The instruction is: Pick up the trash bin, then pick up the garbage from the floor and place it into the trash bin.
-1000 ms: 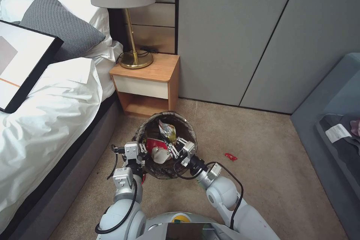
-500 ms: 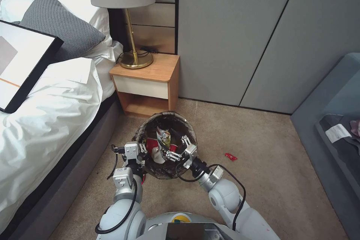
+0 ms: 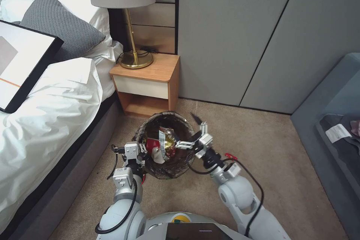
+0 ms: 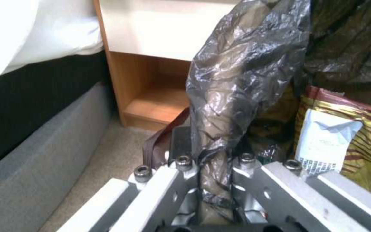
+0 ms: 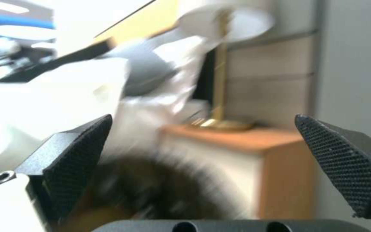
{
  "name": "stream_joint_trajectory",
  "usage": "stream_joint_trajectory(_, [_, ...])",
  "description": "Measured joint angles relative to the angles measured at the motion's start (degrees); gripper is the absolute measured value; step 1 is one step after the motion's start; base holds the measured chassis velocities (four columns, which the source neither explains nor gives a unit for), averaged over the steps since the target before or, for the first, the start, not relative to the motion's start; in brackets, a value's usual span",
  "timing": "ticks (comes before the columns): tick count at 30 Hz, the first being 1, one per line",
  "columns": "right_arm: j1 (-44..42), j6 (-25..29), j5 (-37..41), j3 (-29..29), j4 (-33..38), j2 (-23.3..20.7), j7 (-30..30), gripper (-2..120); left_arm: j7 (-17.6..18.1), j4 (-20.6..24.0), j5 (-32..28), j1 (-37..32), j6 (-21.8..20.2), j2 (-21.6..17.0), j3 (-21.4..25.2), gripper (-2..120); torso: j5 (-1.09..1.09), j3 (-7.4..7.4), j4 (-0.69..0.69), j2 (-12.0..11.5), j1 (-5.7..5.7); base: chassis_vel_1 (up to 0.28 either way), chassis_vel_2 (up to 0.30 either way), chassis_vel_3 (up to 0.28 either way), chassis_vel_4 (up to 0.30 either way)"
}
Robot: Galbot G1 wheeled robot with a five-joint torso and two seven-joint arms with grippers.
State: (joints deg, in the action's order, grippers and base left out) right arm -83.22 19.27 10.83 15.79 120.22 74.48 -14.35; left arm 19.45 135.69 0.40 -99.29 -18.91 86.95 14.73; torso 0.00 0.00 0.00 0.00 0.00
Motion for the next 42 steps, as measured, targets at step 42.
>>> stream_joint_trajectory(42, [-5.2,-1.9,-1.1,22.3,-4.2,1.7,8.8,100,0.0,0.0,0.0,0.0,0.0,0.0,0.0,2,0.01,0.0,0.01,0.0,0.0,0.0,0.0,0.0,0.0])
